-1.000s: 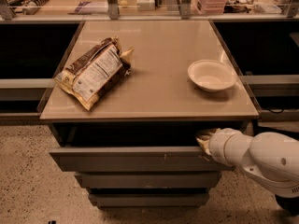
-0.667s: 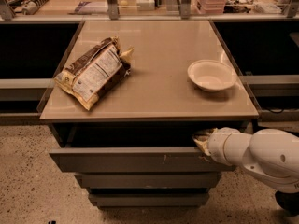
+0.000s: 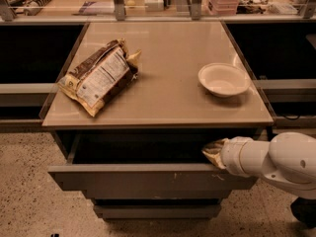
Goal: Open top drawer
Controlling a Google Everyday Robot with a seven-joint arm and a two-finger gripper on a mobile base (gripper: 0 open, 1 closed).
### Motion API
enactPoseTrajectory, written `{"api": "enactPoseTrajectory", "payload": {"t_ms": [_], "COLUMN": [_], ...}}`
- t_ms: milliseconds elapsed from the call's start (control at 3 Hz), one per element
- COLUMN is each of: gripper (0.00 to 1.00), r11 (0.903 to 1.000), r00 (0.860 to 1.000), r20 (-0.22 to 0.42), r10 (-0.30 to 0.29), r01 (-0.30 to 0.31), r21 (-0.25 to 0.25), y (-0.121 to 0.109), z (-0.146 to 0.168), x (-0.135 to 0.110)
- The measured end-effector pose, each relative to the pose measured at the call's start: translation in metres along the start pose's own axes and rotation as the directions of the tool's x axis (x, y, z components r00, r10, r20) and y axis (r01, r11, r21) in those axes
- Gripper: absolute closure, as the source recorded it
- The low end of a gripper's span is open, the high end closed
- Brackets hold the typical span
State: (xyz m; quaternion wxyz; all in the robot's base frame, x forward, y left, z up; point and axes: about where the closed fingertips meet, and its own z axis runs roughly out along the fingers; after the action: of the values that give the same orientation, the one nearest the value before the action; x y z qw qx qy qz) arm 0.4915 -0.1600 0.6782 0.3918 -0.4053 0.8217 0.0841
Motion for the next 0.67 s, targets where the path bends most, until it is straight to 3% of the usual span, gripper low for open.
{"api": "enactPoseTrajectory", "payload": {"t_ms": [333,667], "gripper": [1.0,1.0], "r11": [0.9971,0.9971], "r00": [1.0,1.0], "r20": [0.022,0.022], "r10": [0.001,0.001], "r01": [0.001,0.001], "r21": [-0.077,-0.077], "y": [0.0199,0.0187], "z": [-0.0002,-0.0014], "x": [0.012,0.0094]}}
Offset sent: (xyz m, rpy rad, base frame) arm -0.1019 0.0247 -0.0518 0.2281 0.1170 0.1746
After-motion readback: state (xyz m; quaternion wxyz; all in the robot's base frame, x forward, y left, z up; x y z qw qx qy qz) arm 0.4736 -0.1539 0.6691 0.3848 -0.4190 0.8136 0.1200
